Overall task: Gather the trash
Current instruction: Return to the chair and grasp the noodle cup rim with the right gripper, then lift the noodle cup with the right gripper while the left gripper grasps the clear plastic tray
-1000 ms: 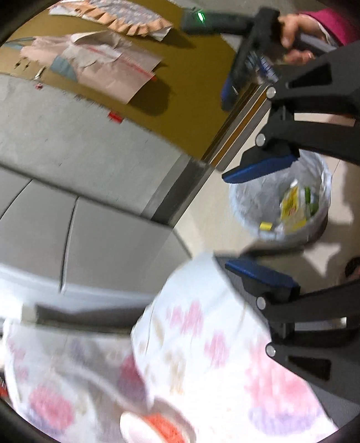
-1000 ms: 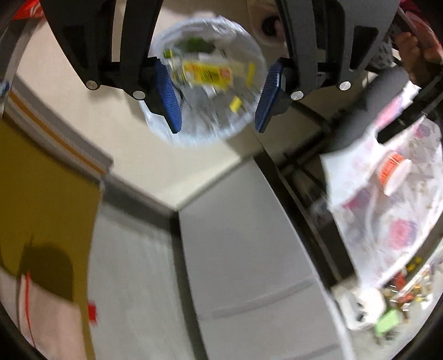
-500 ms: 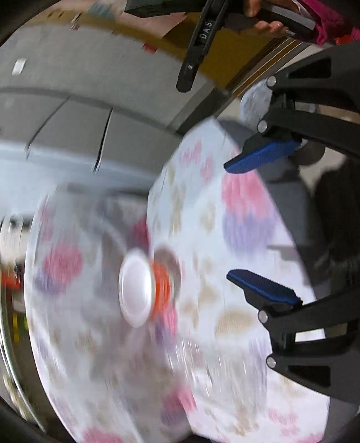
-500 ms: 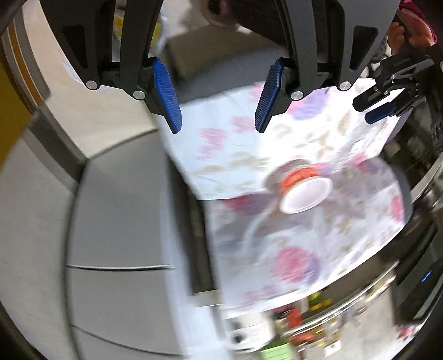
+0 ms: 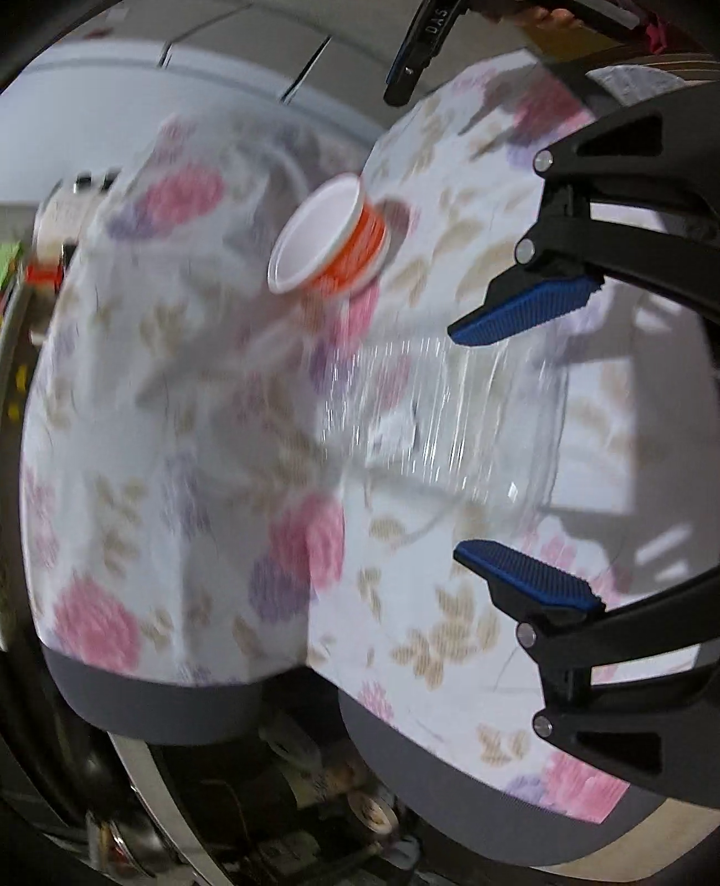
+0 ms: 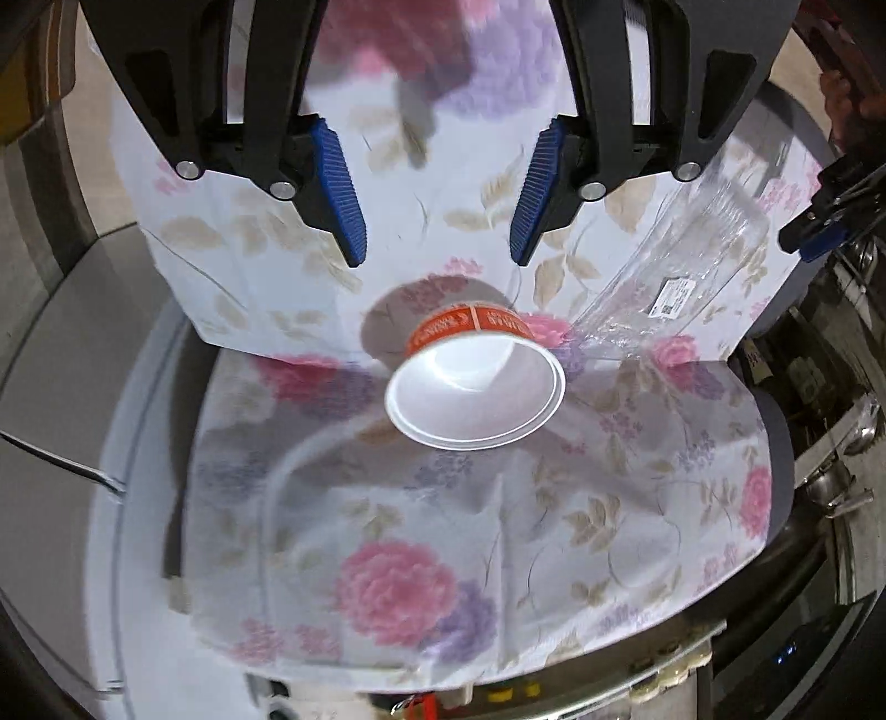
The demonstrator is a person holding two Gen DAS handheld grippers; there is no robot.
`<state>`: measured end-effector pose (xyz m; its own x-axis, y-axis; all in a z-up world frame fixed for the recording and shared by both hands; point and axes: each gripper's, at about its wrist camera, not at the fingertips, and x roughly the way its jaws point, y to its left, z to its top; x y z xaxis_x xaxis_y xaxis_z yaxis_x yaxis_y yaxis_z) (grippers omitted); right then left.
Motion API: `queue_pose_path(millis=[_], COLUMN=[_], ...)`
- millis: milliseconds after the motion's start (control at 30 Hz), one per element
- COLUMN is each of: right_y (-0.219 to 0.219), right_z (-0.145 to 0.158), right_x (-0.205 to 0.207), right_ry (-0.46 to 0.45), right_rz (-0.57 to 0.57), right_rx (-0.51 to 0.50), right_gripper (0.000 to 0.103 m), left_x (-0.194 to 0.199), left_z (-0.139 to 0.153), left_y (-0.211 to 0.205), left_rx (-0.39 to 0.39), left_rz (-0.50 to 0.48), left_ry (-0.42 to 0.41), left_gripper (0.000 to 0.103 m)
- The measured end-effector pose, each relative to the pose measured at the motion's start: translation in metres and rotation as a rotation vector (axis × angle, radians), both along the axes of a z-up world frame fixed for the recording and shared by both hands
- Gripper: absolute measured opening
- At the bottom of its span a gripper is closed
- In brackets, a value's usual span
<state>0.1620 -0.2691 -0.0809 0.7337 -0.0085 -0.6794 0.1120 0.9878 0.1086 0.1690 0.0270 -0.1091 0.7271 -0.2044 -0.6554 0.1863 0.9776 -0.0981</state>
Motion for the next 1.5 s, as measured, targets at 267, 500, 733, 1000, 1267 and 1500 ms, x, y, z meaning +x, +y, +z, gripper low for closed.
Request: queue_pose_path(millis=[267, 500, 733, 1000, 1267, 1500], right_y=[-0.012, -0.029, -0.025, -0.030, -0.043, -0.065], right_z=[-0.014, -0.038, -0.042, -0.002, 0.021, 0.009], right_x=[0.076, 0.118, 0.112, 0.072, 0.015, -0.048], right_ry=[0.039, 0.124, 0.127, 0.029, 0.033, 0.141], right_rz=[-0.045, -0.152, -0.143, -0.155, -0.145, -0.122], right_rx=[0.016, 0.071, 0.185, 0.184, 0.215, 0.337], right_gripper=[0.029, 0.041, 0.017, 0.005, 0.005, 0.005], left_x=[0.050, 0.078, 0.098, 0.077, 0.002, -0.039], left_z=[-0.021, -0.039, -0.059, -0.037, 0.011, 0.014], left_y=[0.025, 0.031, 0.026, 0.007, -0.010, -0.031], left_rx=[0.007, -0.009, -0.061, -0.072, -0.165, -0.256], left_rz=[0.063, 0.061, 0.009, -0.034, -0.083, -0.108], left_ry=[0.045, 0.103, 0.203, 0.159, 0.017, 0.011], left_gripper=[0.071, 0.070, 0.053, 0.008, 0.005, 0.005])
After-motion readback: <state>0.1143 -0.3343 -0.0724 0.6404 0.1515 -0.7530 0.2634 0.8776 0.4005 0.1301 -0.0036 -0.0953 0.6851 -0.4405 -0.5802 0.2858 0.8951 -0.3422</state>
